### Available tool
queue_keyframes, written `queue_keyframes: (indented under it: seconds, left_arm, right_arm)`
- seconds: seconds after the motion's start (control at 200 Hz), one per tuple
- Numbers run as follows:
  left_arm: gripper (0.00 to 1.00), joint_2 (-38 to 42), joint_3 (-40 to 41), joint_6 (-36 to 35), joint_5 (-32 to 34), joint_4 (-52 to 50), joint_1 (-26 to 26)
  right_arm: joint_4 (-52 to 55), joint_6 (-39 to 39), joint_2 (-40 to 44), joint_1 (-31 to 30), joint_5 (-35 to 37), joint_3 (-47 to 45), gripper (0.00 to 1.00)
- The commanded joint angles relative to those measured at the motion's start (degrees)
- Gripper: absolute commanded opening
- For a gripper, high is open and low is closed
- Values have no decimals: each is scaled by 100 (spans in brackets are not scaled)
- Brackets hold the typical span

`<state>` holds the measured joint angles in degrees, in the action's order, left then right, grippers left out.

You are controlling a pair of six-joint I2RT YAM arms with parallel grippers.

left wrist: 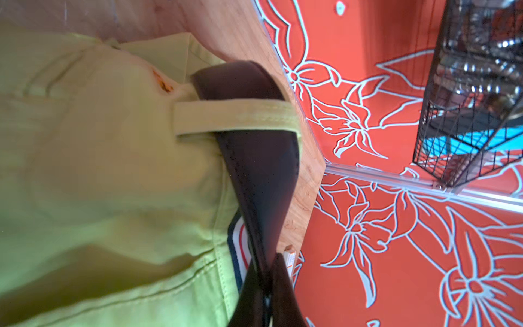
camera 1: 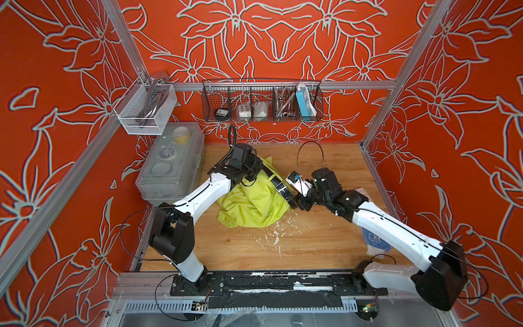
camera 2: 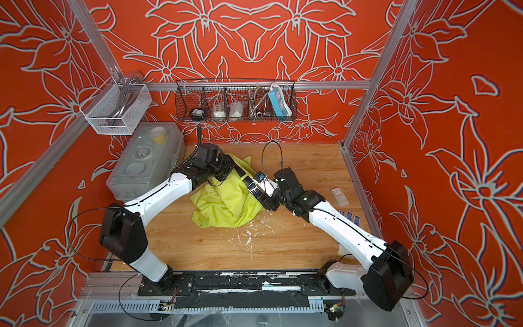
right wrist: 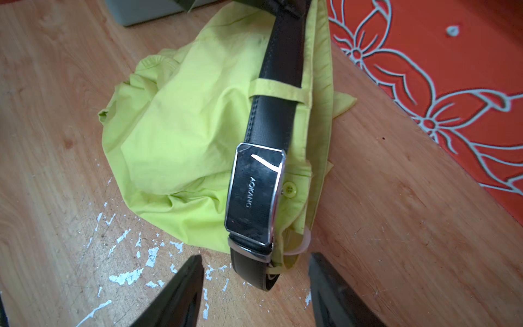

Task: Remove the belt from the trousers
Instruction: Adjust the trousers at the center of the board.

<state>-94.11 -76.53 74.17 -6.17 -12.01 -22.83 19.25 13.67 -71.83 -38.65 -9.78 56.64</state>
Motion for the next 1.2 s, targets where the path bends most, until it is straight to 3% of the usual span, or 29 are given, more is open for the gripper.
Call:
queue_keyframes:
  seconds: [0.0, 0.46, 0.525, 0.631, 0.676, 0.791, 0.916, 1.081, 1.196]
  left_arm:
    - [0, -82, -157, 429, 224, -231, 24]
    - [0, 50, -25, 506, 171, -205, 78]
    - [0, 93, 36, 519, 160, -197, 88]
    - [0, 171, 118, 502, 160, -225, 94]
    - [0, 197, 145, 477, 180, -240, 111]
    - [0, 251, 148, 270, 187, -321, 180]
    - [1, 318, 52, -354, 139, -462, 332]
    - [41, 390, -80, -1432, -353, -413, 595]
    - [56, 491, -248, -2360, -773, -408, 672]
  right_arm:
    - [-468, 162, -175, -99, 211, -4, 64]
    - [-1089, 350, -1332, -371, 728, 261, 62]
    - [-1205, 291, -1469, -377, 1012, 272, 50]
    - [-1323, 263, -1577, -379, 1277, 295, 14]
    - [-1361, 229, -1567, -380, 1307, 293, 2]
    - [-1205, 111, -1386, -371, 1199, 383, 0]
    - [-662, -139, -1112, -228, 325, 822, 0]
    - [16, -1500, -1160, 561, -1995, 1822, 0]
    - [-1, -2659, -1518, 1081, -3693, 2437, 0]
